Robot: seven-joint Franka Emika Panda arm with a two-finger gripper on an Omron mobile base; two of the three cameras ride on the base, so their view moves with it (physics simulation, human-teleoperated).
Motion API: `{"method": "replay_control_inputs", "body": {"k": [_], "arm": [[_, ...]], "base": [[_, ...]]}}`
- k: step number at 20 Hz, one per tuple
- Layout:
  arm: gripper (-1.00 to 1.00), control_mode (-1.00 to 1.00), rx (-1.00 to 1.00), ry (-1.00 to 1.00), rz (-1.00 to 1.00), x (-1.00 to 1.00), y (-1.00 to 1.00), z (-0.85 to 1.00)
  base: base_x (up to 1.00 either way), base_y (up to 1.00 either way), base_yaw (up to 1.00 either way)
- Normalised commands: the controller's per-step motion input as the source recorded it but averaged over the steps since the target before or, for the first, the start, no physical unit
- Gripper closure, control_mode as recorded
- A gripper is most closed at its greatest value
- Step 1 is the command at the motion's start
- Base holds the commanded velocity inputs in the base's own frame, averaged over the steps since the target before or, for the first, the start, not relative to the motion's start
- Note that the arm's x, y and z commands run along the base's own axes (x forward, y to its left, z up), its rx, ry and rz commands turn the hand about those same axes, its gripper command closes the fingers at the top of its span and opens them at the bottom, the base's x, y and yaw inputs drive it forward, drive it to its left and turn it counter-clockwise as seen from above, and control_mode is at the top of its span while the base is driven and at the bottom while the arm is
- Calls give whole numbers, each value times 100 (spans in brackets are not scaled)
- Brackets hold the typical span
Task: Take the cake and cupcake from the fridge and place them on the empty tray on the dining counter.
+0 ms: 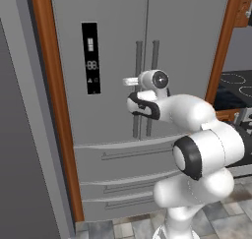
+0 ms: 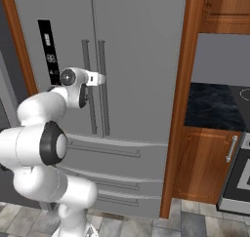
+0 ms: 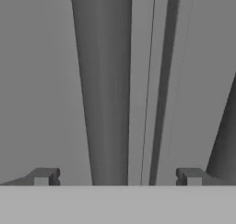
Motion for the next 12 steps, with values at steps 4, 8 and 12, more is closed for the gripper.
{"method": "replay_control_inputs", "body": {"k": [4, 8, 12], "arm": [[-100, -100, 0, -11, 0, 57, 6, -26], [-100, -100, 0, -12, 0, 53, 5, -19], [-100, -100, 0, -12, 0, 49, 1, -14]], "base": [[0, 0, 0], [0, 0, 0], [0, 0, 0]]}}
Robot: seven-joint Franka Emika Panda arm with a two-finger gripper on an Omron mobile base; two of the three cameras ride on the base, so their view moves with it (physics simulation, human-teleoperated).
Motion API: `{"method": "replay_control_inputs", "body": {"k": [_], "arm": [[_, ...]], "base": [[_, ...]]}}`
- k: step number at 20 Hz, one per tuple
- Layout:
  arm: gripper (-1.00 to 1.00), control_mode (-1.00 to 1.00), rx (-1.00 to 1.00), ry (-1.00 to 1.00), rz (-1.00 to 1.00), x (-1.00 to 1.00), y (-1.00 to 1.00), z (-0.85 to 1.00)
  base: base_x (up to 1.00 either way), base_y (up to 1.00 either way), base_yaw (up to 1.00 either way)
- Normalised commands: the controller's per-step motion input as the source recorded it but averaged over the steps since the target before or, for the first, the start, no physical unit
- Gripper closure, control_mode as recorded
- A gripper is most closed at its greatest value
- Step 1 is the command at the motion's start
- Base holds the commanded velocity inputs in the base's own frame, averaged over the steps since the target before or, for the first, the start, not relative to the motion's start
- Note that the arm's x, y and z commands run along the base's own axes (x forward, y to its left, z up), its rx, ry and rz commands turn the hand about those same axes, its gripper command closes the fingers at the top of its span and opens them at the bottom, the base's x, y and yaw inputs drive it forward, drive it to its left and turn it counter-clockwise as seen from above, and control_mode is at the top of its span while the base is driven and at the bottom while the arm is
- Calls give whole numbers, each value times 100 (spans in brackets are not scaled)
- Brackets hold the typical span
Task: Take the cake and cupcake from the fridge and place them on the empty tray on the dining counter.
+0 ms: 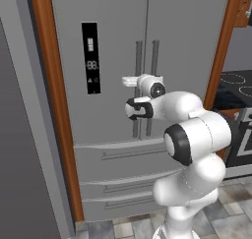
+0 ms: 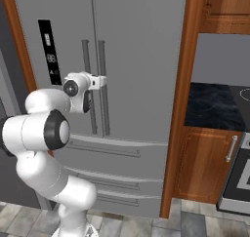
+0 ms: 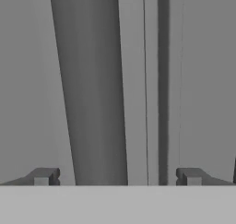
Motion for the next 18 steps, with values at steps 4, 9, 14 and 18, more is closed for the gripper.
{"method": "replay_control_inputs", "body": {"k": [4, 9, 14, 18], "arm": [[100, -100, 0, -8, 0, 56, 13, -14], [100, -100, 5, -2, 8, 18, 30, 0], [100, -100, 2, 11, 43, 17, 58, 0], [100, -100, 0, 23, 73, 30, 54, 0]], "base": [[0, 0, 0], [0, 0, 0], [0, 0, 0], [0, 0, 0]]}}
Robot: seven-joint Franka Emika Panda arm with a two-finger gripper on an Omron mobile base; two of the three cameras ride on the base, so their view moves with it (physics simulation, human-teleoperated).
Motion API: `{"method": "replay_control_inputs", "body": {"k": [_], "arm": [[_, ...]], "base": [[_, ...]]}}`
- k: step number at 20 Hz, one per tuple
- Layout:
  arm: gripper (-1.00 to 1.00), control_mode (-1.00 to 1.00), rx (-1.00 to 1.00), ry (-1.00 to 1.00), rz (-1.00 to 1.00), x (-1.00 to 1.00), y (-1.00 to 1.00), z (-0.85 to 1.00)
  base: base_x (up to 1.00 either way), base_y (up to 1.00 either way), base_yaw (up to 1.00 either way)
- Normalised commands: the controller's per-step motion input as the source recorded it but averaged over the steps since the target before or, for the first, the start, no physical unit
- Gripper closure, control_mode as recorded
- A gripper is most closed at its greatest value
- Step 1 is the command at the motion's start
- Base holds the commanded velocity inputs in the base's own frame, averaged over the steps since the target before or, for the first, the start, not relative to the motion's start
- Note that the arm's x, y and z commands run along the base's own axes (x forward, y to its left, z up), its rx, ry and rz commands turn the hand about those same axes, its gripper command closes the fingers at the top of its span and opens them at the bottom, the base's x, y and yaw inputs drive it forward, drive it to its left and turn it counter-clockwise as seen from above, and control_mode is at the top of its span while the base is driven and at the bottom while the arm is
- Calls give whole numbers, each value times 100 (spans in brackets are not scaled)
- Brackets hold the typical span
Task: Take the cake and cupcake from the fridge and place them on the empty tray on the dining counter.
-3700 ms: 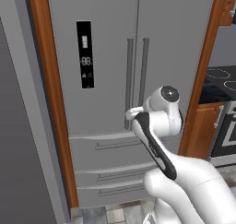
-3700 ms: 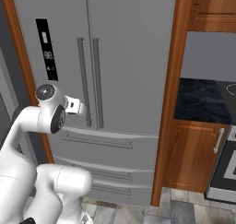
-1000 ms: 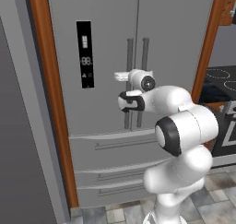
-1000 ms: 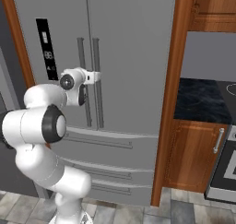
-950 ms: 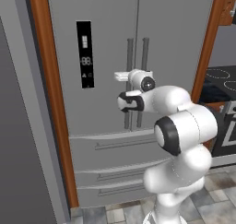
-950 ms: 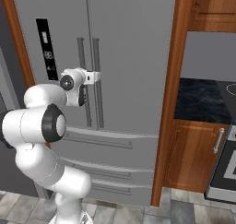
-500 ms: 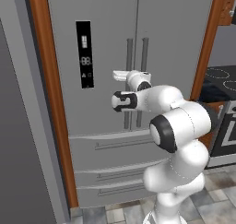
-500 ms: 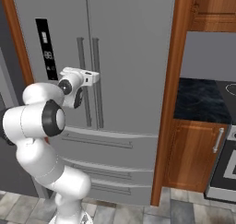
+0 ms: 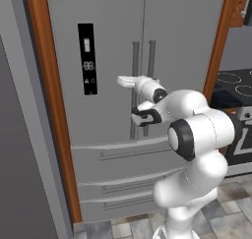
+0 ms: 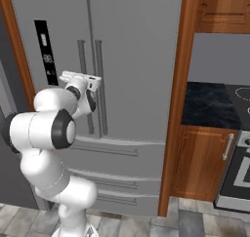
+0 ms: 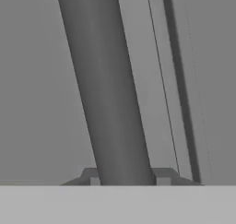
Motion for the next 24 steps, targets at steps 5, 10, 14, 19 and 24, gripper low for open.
{"method": "replay_control_inputs", "body": {"k": [5, 10, 14, 19, 24], "arm": [[100, -100, 2, 33, 85, 0, 47, 4], [100, -100, 3, 41, 80, 0, 61, 23], [100, -100, 0, 32, 72, 0, 98, 18], [100, -100, 0, 24, 64, -15, 100, 18], [100, -100, -2, 22, 45, -77, 100, 34]], "base": [[0, 0, 0], [0, 0, 0], [0, 0, 0], [0, 0, 0], [0, 0, 0]]}}
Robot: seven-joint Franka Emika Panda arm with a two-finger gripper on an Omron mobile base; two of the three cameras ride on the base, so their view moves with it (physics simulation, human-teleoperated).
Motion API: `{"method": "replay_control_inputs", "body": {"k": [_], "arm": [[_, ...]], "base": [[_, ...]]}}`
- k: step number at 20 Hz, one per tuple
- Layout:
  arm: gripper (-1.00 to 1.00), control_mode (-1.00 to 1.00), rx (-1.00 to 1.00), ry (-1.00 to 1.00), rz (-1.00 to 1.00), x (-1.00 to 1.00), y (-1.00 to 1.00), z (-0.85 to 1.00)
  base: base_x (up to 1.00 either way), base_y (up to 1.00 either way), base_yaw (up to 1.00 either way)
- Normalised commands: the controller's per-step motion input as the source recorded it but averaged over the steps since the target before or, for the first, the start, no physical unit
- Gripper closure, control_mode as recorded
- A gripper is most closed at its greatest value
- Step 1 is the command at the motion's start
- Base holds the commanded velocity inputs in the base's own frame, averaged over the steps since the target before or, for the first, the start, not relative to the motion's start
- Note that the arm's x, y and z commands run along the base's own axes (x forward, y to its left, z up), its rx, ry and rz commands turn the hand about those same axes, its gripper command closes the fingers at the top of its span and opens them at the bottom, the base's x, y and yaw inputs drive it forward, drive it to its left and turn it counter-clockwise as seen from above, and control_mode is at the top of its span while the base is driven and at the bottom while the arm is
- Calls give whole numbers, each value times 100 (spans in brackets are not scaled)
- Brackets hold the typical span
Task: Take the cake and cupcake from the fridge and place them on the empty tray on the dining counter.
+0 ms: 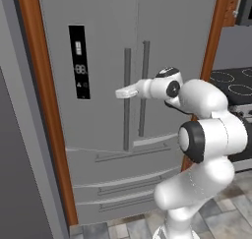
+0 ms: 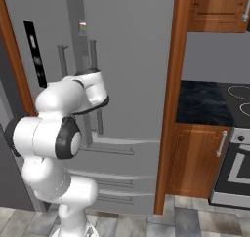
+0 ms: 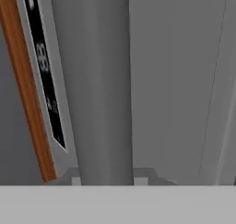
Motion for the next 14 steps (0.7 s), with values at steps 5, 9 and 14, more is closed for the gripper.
{"method": "replay_control_inputs", "body": {"k": [5, 9, 14], "arm": [[100, -100, -4, 15, 40, -99, 100, 25], [100, -100, -10, 20, 30, -53, 88, 19], [100, -100, -3, 22, 23, -49, 20, 28]], "base": [[0, 0, 0], [0, 0, 0], [0, 0, 0]]}}
